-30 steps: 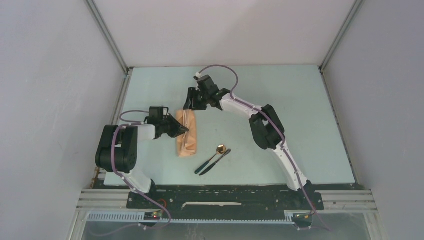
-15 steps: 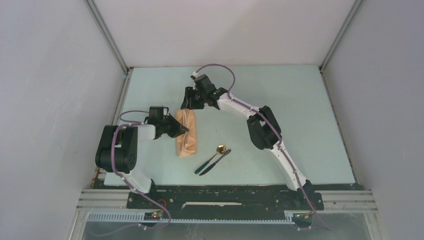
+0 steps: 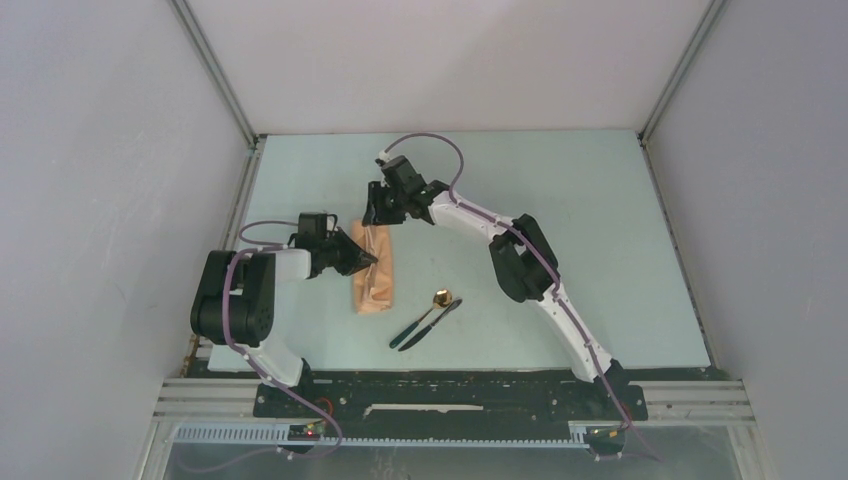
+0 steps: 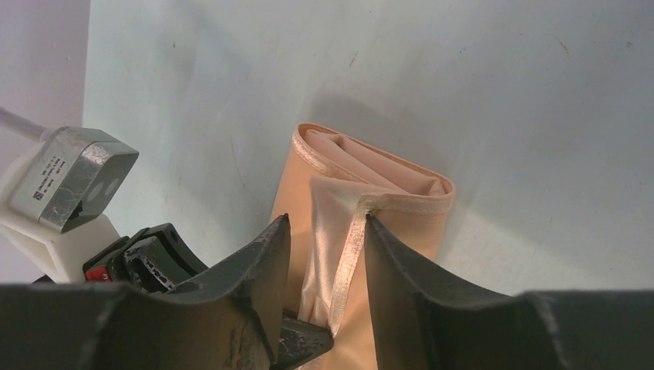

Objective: Fold the napkin into a case and place the utensils inside
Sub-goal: Pick up the top corner of the smaller rectangle folded napkin.

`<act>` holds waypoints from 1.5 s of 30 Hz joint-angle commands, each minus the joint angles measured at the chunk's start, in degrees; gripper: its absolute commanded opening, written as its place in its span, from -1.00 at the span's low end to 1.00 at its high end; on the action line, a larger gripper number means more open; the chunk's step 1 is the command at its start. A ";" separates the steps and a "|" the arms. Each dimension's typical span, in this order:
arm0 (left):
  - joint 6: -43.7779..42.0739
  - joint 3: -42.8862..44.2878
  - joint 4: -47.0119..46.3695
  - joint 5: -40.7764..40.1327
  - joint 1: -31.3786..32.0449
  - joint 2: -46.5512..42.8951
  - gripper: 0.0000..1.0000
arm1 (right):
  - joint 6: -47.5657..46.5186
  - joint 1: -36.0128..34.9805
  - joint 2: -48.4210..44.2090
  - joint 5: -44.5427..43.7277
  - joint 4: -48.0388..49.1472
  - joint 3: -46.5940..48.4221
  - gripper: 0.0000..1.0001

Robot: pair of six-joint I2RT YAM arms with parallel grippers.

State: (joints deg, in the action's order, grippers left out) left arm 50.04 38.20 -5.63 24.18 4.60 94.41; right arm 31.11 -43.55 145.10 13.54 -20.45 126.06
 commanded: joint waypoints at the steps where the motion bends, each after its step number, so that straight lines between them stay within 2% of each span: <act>1: -0.73 -1.54 1.41 -1.82 -0.29 -1.30 -0.80 | -1.44 -0.62 0.52 -2.21 0.12 1.90 -0.03; 7: -0.73 -1.71 1.41 -2.12 -0.23 -1.53 -0.80 | -2.42 -1.22 0.88 -6.48 -2.81 2.26 0.15; 11: -0.56 -2.07 0.99 -1.95 -0.28 -1.41 -0.80 | -2.10 -1.74 1.82 -6.98 -2.90 2.41 0.14; 17: -0.47 -2.00 0.71 -1.64 -0.29 -1.16 -0.80 | -1.89 -1.98 3.74 -4.48 -0.99 4.17 -0.04; 24: -0.60 -2.33 0.66 -1.86 -0.28 -0.99 -0.80 | -2.21 -1.51 3.11 -3.05 0.15 4.50 -0.34; 29: -0.60 -2.59 0.66 -1.96 -0.27 -1.64 -0.79 | -2.19 -1.03 1.61 -1.31 1.43 3.70 -0.70; 32: -0.89 -2.47 1.57 -2.48 -0.25 -3.31 -0.66 | -1.81 -0.77 0.90 0.32 3.00 2.50 -0.87; 34: -1.00 -2.34 2.68 -2.73 -0.29 -5.38 -0.44 | -1.35 -0.58 0.55 1.19 3.18 2.25 -1.00; 36: -1.35 -2.15 3.69 -2.92 -0.25 -7.96 -0.34 | -0.71 -0.33 -0.25 1.73 4.42 0.73 -1.00; 39: -2.18 -1.08 5.23 -4.06 -0.36 -9.73 -0.46 | -0.40 -0.13 -1.50 2.28 6.31 -1.19 -1.00; 41: -2.35 -0.04 6.80 -3.58 -0.38 -8.34 -0.46 | -0.55 -0.13 -1.55 2.02 5.65 -0.75 -1.00; 45: -1.59 0.69 5.09 -1.61 -0.31 -5.51 -0.26 | 0.05 0.03 -1.67 2.67 6.16 -1.10 -1.00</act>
State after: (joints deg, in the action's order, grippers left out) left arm 49.15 37.19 -0.89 21.67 4.47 87.15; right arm 30.28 -43.83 147.76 15.20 -16.78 125.08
